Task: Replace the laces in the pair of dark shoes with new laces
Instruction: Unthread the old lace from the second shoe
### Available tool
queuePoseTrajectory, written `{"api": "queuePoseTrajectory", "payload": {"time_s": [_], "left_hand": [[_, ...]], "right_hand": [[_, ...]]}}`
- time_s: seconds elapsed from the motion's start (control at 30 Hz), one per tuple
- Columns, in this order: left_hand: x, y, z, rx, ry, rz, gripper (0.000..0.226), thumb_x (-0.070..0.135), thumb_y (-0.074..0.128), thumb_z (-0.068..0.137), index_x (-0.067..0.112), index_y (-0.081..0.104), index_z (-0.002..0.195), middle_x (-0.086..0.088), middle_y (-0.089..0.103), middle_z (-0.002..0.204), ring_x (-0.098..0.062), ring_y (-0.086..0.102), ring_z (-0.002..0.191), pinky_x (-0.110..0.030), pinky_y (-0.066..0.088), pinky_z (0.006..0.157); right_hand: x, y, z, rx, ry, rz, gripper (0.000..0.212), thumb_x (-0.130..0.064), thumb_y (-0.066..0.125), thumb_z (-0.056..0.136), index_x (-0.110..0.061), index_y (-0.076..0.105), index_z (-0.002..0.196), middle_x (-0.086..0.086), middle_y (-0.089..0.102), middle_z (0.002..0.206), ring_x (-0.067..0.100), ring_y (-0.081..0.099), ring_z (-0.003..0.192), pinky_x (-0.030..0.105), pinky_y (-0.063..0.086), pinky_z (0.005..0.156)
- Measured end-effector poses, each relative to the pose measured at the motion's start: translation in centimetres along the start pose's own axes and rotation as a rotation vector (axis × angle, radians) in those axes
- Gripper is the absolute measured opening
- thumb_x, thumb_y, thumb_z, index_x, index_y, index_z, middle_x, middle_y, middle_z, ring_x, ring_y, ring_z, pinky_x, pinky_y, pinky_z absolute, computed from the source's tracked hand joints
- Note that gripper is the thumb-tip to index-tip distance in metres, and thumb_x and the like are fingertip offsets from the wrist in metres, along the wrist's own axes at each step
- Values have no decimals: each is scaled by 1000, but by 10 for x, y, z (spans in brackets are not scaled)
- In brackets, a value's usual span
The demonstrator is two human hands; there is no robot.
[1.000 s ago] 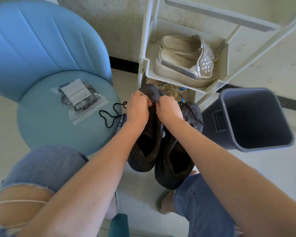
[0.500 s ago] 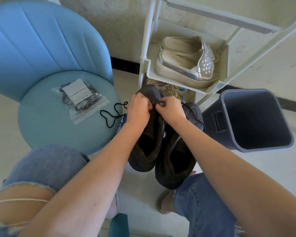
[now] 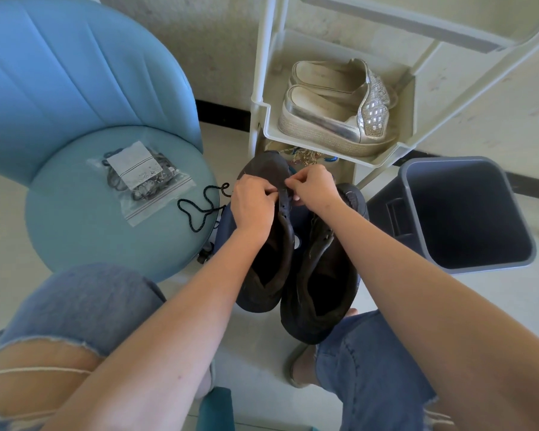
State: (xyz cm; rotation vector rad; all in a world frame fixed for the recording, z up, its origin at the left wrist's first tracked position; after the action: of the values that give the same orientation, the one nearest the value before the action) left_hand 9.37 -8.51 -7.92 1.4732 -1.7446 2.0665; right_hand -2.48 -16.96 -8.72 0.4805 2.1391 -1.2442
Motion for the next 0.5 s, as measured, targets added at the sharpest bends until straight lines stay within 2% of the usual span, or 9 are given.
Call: {"api": "queuePoseTrajectory", "payload": {"time_s": [0.1,0.17,0.27,0.33,0.4,0.43,0.5], "left_hand": [[-1,-1,-3,26,-11,-41,13,11,64,86,8,76,86,-4,69,100,-18,61,96,-32,51,78],[-2,0,-4,26,-8,-65,14,9,64,86,7,77,90,-3,68,105,-17,60,101,-26,48,82],[-2,-1,-5,29,-18,-120,15,5,64,85,6,76,93,-3,68,107,-15,60,102,-15,40,81],[-2,-1,-5,30,-31,-157,13,4,64,84,5,76,90,-5,70,103,-12,59,91,-16,42,80],[1,-2,-6,29,0,-110,13,2,63,84,4,76,84,-9,71,95,-13,57,80,-20,45,72],[3,-1,-5,26,21,-81,14,2,63,84,5,77,86,-8,70,97,-16,60,84,-19,43,70],[3,0,-3,7,37,-34,16,7,64,86,10,76,96,-4,68,108,-17,60,101,-19,44,77]], "right_hand": [[-17,4,2,-19,-104,-227,14,-3,54,92,2,67,90,11,66,89,22,63,82,32,50,76],[-30,9,1,-38,-185,-388,13,3,52,90,-1,64,88,13,64,101,28,62,93,34,48,79],[-38,14,-1,-44,-240,-519,16,1,51,91,-3,63,101,14,61,109,30,60,99,38,49,85],[-34,17,-1,-52,-199,-523,18,-4,52,93,-1,63,108,16,61,113,32,60,103,42,50,90],[-26,15,1,-57,-119,-426,19,-8,55,93,-2,65,108,16,64,113,32,61,105,44,50,92],[-23,11,1,-43,-91,-371,18,-10,57,92,-4,67,106,14,65,111,31,62,103,44,51,92],[-19,2,1,-2,-57,-266,14,-13,60,91,-9,71,98,11,68,106,28,63,100,44,51,91]]}}
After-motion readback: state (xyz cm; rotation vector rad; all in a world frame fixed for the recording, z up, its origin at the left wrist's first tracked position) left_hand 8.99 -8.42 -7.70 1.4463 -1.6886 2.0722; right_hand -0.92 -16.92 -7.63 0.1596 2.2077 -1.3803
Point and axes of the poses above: each hand's wrist, its own z-axis towards the middle knuckle, its own y-axis out of the palm, x = y × z, the point moved 10 cm from there along z, towards the middle knuckle
